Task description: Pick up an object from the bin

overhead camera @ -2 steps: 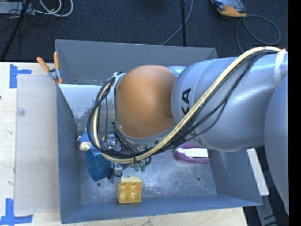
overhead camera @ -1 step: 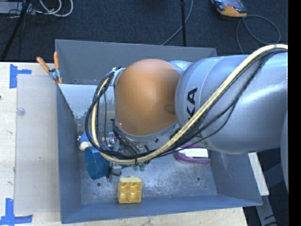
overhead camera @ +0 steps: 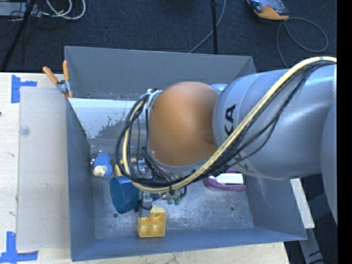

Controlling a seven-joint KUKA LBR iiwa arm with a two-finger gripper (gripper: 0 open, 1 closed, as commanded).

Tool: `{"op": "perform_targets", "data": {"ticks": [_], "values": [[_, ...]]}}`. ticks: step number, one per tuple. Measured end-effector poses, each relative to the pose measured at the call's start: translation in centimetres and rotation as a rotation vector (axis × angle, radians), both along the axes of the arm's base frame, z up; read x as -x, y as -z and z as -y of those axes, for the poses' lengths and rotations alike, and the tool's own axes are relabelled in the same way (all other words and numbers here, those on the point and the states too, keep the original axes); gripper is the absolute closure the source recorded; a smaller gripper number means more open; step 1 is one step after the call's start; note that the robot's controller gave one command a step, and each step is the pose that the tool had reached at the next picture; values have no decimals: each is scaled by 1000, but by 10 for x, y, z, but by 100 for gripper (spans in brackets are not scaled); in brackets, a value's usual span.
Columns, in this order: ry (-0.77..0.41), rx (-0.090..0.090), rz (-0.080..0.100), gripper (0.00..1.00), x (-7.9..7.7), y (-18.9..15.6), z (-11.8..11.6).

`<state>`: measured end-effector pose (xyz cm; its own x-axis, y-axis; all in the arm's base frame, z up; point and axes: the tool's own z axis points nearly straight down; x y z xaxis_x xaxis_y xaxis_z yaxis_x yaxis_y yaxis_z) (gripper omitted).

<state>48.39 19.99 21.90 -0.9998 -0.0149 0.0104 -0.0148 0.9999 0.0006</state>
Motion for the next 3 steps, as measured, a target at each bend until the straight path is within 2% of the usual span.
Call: {"op": "perform_targets", "data": {"ticks": [1,2,3], "values": [[1,6,-10,100,-20,44,39],[-62,4,-8,100,-18,58,53],[-61,5,-16,100,-15,17,45]]}}
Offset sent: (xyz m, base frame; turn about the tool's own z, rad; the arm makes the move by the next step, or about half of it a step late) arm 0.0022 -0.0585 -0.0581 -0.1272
